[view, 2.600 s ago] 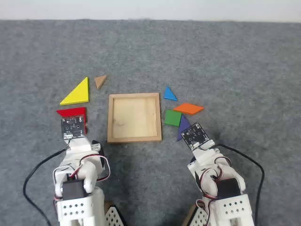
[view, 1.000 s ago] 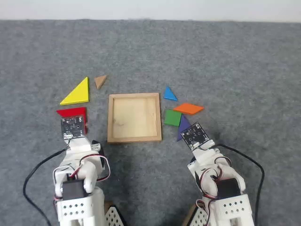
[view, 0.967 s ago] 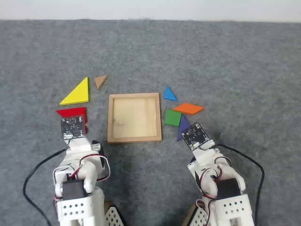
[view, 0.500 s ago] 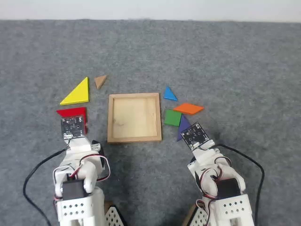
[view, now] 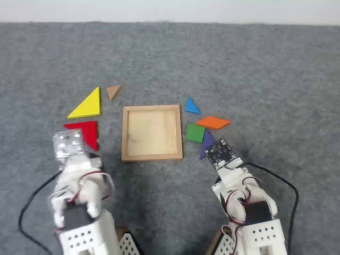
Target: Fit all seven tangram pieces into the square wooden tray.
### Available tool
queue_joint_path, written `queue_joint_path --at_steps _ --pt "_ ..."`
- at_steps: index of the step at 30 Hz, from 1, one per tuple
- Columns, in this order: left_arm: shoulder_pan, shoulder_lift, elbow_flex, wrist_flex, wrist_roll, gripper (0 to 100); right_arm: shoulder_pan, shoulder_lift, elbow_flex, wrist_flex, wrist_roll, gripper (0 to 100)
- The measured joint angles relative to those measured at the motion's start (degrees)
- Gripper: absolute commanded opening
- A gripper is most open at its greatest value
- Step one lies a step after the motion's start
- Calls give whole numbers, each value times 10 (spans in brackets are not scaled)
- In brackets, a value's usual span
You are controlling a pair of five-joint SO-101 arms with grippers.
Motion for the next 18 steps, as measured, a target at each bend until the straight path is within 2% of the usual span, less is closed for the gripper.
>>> queue_joint_path --at_steps 4,6,9,12,15,18 --pt "-88 0 -94 6 -137 69 0 0 0 0 0 6" --pt "-114 -2 -126 -8 -173 108 0 0 0 0 0 6" --pt "-120 21 -167 -9 -158 142 0 0 0 0 0 6" --pt "-109 105 -215 -9 -124 141 0 0 0 0 0 6" --pt "-102 243 -282 -9 -73 156 0 0 0 0 0 6" --pt "-101 419 -363 -6 -25 227 0 0 0 0 0 6"
